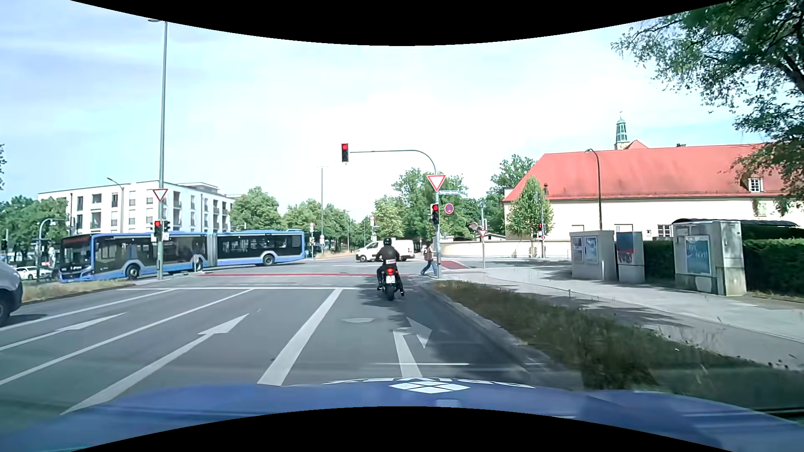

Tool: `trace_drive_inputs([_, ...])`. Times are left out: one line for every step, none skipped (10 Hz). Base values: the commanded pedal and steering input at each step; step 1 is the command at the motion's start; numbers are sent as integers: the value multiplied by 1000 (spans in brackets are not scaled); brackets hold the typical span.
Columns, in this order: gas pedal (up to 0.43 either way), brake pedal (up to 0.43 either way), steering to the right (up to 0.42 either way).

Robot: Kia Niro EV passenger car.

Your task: Follow the waypoints while adhering to traffic rules and regulations

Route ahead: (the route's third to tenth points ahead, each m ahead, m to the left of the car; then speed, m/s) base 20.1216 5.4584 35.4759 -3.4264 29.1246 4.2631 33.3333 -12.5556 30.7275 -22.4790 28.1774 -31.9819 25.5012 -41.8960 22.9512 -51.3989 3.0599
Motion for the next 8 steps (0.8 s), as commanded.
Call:
trace_drive_inputs([0, 165, -16])
trace_drive_inputs([0, 165, -21])
trace_drive_inputs([0, 171, -26])
trace_drive_inputs([0, 165, -30])
trace_drive_inputs([0, 165, -36])
trace_drive_inputs([0, 171, -40])
trace_drive_inputs([0, 177, -47])
trace_drive_inputs([0, 177, -54])
